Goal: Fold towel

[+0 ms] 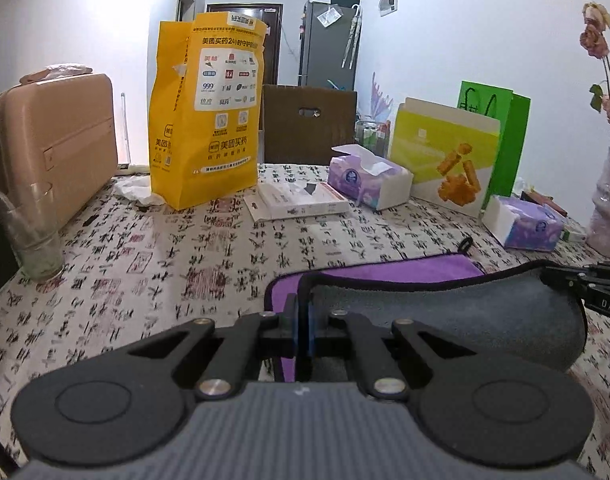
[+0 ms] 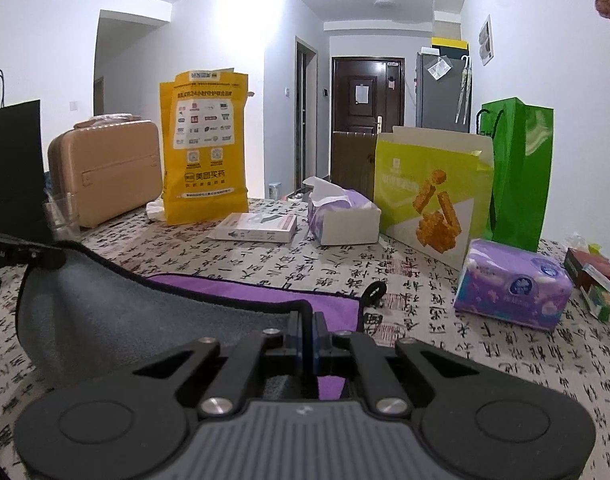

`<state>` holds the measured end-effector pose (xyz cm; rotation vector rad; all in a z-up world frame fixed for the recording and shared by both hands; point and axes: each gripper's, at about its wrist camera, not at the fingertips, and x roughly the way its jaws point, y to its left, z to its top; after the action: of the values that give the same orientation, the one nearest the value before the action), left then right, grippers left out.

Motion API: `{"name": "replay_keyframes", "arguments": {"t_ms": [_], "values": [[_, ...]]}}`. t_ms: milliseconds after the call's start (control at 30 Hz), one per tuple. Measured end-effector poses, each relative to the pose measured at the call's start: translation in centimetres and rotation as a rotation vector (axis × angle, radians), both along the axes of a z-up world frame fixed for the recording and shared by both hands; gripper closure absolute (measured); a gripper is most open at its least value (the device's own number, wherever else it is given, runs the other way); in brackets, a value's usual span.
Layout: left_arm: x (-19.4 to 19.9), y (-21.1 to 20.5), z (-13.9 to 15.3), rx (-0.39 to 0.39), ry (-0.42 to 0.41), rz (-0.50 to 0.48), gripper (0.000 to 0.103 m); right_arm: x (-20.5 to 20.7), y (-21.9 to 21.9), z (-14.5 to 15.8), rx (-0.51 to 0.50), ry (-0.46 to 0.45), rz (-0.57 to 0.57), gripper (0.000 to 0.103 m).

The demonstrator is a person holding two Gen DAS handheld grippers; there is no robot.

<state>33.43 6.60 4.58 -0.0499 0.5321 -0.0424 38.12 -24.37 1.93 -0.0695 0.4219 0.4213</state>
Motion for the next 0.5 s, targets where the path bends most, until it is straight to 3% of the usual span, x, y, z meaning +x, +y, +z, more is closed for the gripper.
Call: {"name": "replay_keyframes", "arguments": {"t_ms": [500], "values": [[8.1, 0.7, -0.8, 0.047, 0.043, -0.023, 0.098, 8.6, 0.5, -0.5, 0.021, 0.085, 0.004, 0.100]]}}
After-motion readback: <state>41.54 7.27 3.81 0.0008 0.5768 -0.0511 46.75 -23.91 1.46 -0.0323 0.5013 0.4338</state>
